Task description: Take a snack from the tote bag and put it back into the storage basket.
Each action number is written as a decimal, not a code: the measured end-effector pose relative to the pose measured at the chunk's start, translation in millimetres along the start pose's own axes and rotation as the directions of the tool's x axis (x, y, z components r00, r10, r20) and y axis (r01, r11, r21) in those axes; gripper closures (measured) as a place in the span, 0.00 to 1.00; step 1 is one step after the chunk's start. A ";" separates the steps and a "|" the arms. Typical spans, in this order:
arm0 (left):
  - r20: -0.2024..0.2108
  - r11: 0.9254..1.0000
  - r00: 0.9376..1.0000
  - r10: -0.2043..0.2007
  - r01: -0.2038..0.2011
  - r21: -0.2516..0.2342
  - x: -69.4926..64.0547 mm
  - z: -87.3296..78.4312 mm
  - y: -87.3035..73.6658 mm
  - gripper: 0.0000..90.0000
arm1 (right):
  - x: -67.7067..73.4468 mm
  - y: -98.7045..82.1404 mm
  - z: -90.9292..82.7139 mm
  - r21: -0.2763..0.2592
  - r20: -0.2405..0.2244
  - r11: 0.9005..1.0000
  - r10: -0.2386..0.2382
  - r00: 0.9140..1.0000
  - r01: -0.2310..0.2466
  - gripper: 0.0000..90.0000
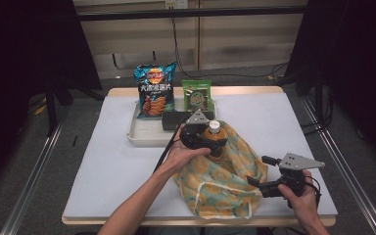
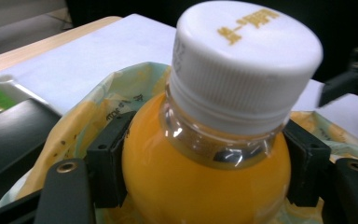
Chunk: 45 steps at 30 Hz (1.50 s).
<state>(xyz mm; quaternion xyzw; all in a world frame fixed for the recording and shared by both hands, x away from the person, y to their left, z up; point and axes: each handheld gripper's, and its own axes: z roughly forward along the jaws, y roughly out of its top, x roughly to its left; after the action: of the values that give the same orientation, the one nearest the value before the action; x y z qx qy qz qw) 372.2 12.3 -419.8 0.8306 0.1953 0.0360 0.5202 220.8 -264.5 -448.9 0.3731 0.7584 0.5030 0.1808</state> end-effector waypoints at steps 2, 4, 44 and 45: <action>0.027 1.000 1.000 0.009 -0.009 -0.006 -5.1 -2.4 0.7 0.34 | 0.2 0.0 -0.1 0.001 -0.002 1.000 0.000 1.000 0.000 0.09; 0.046 1.000 0.999 0.015 -0.015 -0.003 -7.3 -5.0 2.8 0.34 | -0.1 0.0 0.4 0.000 -0.001 1.000 -0.004 1.000 0.004 0.09; 0.188 0.996 0.981 0.048 -0.033 -0.083 -22.8 -52.1 24.1 0.34 | -4.0 -1.8 6.3 0.045 0.012 0.997 -0.058 0.998 0.058 0.99; 0.190 0.996 0.981 0.043 -0.026 -0.090 -23.1 -52.9 24.4 0.34 | -4.7 -1.4 5.5 0.041 0.012 0.998 -0.048 0.999 0.047 0.94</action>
<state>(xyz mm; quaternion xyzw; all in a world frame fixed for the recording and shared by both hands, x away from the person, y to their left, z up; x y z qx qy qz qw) 344.0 39.6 -370.9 0.8099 0.1279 -0.0268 0.5718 226.9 -264.9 -453.0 0.3616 0.7760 0.4806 0.1899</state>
